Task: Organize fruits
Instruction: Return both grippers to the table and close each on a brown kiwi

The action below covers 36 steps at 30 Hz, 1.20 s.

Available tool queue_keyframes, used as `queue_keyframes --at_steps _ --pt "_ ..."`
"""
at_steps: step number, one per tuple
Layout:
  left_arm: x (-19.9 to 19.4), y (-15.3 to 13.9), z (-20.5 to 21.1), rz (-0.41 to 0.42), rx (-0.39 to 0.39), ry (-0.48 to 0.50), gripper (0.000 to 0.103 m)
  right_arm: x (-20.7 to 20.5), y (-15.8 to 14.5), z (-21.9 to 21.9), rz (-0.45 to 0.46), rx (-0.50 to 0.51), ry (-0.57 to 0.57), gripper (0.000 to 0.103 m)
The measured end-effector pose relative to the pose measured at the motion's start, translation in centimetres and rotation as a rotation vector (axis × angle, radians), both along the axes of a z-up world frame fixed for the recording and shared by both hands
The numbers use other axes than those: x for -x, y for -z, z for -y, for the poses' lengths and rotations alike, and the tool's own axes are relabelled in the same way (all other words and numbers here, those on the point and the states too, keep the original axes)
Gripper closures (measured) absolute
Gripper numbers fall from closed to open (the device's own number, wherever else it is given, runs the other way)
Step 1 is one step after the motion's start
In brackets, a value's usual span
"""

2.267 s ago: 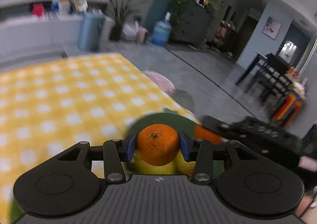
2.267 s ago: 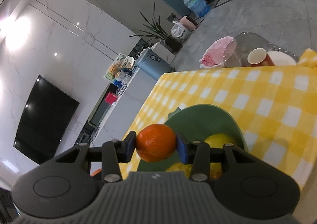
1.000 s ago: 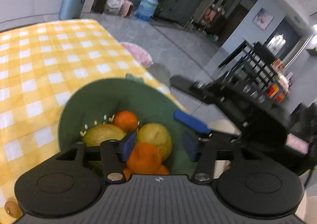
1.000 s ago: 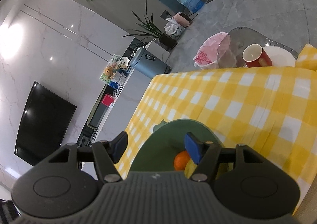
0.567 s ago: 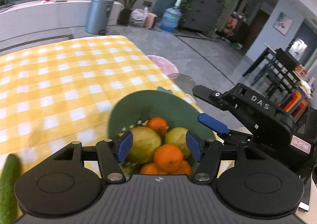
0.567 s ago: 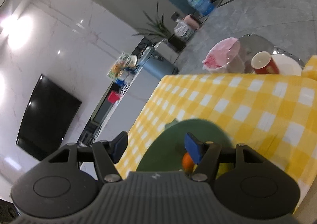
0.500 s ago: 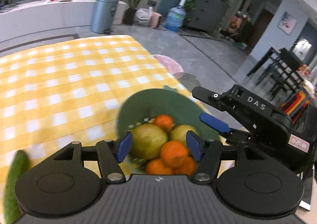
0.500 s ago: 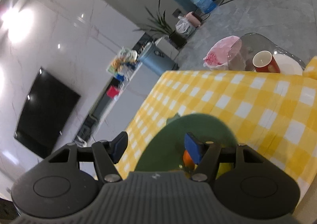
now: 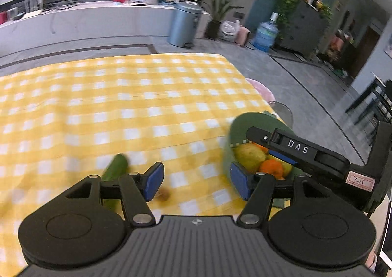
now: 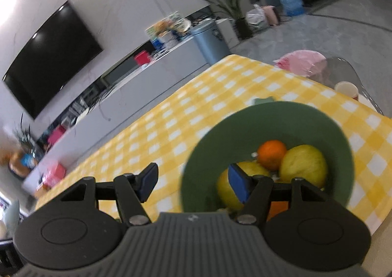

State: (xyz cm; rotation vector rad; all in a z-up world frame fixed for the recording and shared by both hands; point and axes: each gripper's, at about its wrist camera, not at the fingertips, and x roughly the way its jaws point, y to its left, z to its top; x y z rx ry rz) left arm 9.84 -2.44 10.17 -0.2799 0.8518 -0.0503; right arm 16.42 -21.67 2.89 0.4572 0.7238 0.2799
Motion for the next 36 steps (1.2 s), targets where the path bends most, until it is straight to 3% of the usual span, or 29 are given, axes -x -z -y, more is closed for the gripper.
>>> queue_keyframes --at_steps 9,18,21,26,31,36 --pt "4.5 0.2 -5.2 -0.02 0.023 -0.138 0.03 2.6 -1.5 -5.4 -0.005 0.102 -0.135 0.041" --pt "7.4 4.0 -9.7 -0.096 0.117 -0.241 0.03 5.2 -0.4 -7.8 -0.091 0.194 -0.222 0.043" --pt "7.9 5.6 -10.6 -0.15 0.142 -0.256 0.03 6.4 0.7 -9.1 -0.129 0.257 -0.274 0.052" --pt "9.2 7.9 -12.3 -0.227 0.254 -0.266 0.03 8.1 2.2 -11.5 -0.199 0.363 -0.386 0.065" --pt "9.4 8.9 -12.2 -0.284 0.294 -0.224 0.03 9.5 3.3 -13.5 -0.24 0.453 -0.444 0.065" --pt "9.1 10.3 -11.7 -0.355 0.294 -0.194 0.03 9.2 4.4 -13.8 -0.269 0.462 -0.4 0.068"
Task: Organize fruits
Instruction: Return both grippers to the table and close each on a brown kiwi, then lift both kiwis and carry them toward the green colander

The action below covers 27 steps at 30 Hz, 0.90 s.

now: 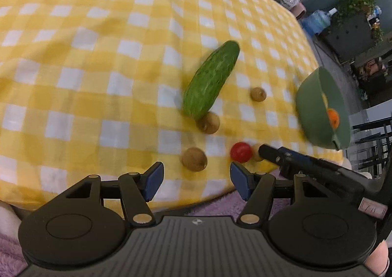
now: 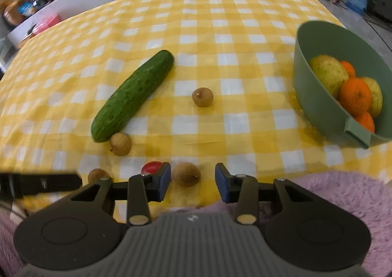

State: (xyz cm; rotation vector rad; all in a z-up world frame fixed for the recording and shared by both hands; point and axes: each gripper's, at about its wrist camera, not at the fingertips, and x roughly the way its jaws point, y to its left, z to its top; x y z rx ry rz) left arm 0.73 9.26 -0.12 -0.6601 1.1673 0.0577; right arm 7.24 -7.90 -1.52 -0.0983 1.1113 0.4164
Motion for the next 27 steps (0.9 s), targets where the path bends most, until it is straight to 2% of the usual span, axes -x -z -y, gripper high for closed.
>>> queue_keyframes --at_steps 8,15,19,22,27 --pt "-0.6 1.6 0.3 -0.027 0.028 -0.011 0.031 -1.0 1.0 -0.3 -0.032 -0.034 0.01 0.069" --pt "-0.9 2.1 0.3 -0.017 0.03 -0.022 0.051 -1.4 1.3 -0.3 -0.041 -0.064 0.003 0.07" --pt "-0.8 2.1 0.3 -0.02 0.013 -0.027 0.071 -1.4 1.3 -0.3 -0.042 -0.071 0.005 0.07" --pt "-0.9 2.4 0.4 -0.016 0.045 -0.013 0.077 -1.4 1.3 -0.2 -0.044 -0.073 0.008 0.07" --pt "-0.8 1.9 1.0 0.005 -0.013 -0.002 0.078 -1.5 1.2 -0.1 -0.052 -0.09 0.008 0.076"
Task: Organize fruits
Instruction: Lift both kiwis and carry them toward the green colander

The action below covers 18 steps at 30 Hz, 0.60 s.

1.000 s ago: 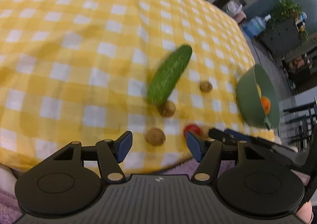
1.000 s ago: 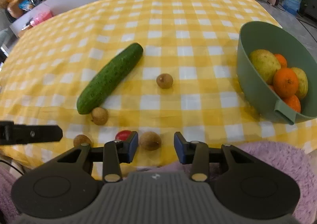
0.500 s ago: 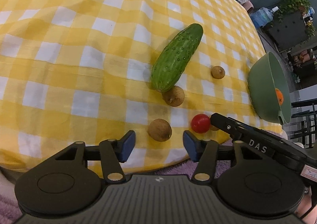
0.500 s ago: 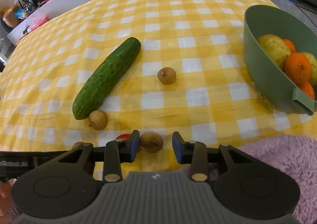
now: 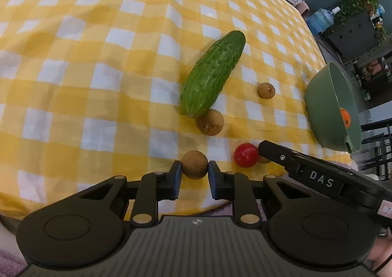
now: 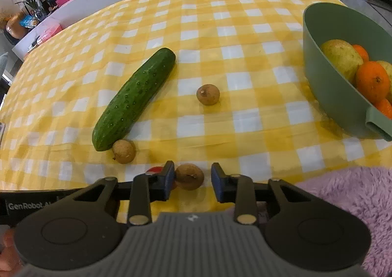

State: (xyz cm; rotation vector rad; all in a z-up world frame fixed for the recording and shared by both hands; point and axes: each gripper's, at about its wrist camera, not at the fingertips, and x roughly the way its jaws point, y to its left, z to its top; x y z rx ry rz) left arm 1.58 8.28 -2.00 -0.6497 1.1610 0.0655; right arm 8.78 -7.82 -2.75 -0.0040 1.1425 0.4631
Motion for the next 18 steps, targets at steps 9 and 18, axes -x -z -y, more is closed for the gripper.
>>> queue_keyframes --at_steps 9,18 --pt "0.05 -0.56 -0.06 0.039 0.007 0.01 0.078 -0.07 -0.13 0.4 -0.006 -0.022 0.011 0.081" --pt "-0.01 -0.29 -0.12 0.027 0.014 0.009 0.078 -0.04 0.36 0.08 -0.024 -0.014 -0.01 0.078"
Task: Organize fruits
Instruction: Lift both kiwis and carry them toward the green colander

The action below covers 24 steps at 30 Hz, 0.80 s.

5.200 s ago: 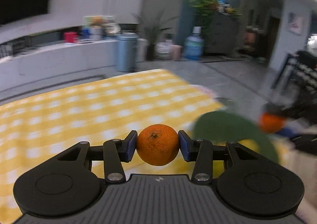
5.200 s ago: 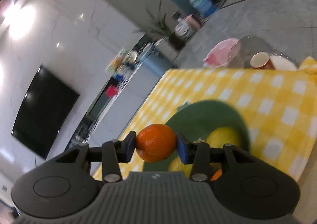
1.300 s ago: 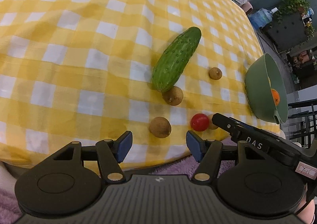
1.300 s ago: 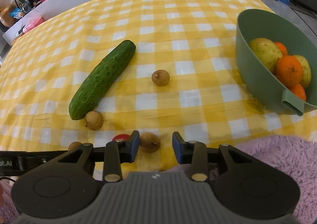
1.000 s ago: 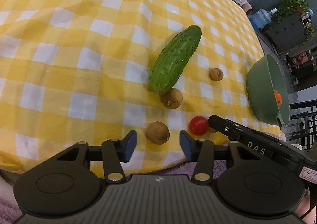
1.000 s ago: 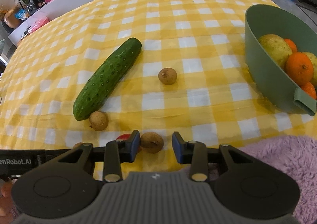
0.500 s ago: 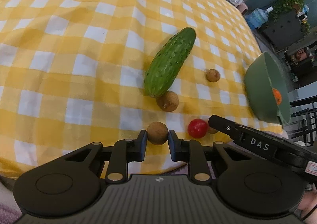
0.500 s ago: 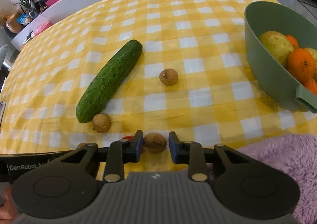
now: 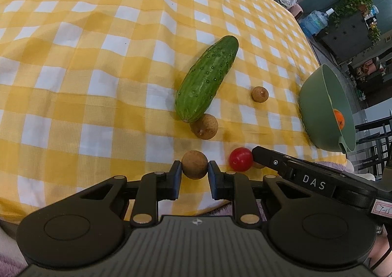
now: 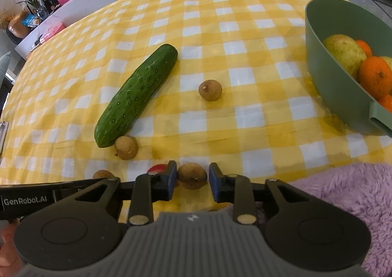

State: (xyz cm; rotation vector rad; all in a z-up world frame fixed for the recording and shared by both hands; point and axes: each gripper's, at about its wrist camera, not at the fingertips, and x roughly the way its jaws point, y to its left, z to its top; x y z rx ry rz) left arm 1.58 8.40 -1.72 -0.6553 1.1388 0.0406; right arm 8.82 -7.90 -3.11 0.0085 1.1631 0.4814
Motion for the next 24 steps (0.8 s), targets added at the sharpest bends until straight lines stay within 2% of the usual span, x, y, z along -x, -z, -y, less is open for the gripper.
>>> queue_keyframes --at_steps 7,10,17,24 --pt "0.1 -0.2 0.0 0.007 -0.007 -0.002 0.078 0.3 -0.5 0.1 0.042 0.009 0.006 0.08" --pt "0.1 -0.2 0.0 0.004 -0.01 -0.003 0.078 0.2 -0.6 0.2 0.069 0.05 0.055 0.08" --pt "0.1 -0.1 0.1 -0.005 -0.013 0.001 0.078 -0.2 0.3 -0.4 0.054 0.093 0.051 0.076" --pt "0.3 -0.5 0.1 0.008 -0.019 0.001 0.078 -0.1 0.5 -0.1 0.052 0.068 0.044 0.08"
